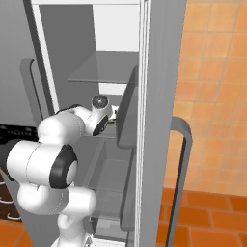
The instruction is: Place one avocado and one steak in each tupperware on the nearby counter, to pack two identical lunches.
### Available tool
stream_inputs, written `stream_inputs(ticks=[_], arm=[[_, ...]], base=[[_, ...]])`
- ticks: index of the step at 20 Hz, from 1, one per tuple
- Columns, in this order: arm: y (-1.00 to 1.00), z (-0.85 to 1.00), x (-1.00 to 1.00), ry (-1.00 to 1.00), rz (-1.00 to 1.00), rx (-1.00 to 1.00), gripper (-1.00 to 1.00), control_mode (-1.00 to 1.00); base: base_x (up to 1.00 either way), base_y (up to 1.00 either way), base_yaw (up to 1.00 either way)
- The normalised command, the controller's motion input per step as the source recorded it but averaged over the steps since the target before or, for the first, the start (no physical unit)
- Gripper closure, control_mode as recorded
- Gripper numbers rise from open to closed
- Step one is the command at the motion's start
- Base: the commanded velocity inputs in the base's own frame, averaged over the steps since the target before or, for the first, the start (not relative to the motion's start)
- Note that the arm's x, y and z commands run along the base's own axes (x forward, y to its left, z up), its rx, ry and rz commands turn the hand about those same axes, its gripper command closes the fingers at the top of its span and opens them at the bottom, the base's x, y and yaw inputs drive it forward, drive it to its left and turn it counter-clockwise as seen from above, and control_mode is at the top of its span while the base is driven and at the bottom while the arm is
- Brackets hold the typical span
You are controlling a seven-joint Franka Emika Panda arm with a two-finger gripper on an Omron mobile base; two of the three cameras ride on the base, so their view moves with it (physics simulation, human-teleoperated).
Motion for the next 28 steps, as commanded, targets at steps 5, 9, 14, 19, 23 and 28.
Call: stream_inputs(ticks=[5,9,14,19,23,28], arm=[[-0.03,-0.25,0.45,0.00,0.02,0.00,-1.00,-1.00],[-0.05,-0.30,0.42,0.00,0.01,0.00,-1.00,-1.00],[-0.01,-0.42,0.41,0.03,0.00,0.00,1.00,-1.00],[0.00,-0.35,0.47,0.01,0.01,0.00,1.00,-1.00],[0.00,-0.29,0.23,0.00,0.01,0.00,1.00,-1.00],[-0.59,0.08,-0.86,0.05,0.00,0.00,1.00,-1.00]], base=[[0.00,0.00,0.00],[0.00,0.00,0.00],[0.00,0.00,0.00],[0.00,0.00,0.00],[0.00,0.00,0.00],[0.00,0.00,0.00]])
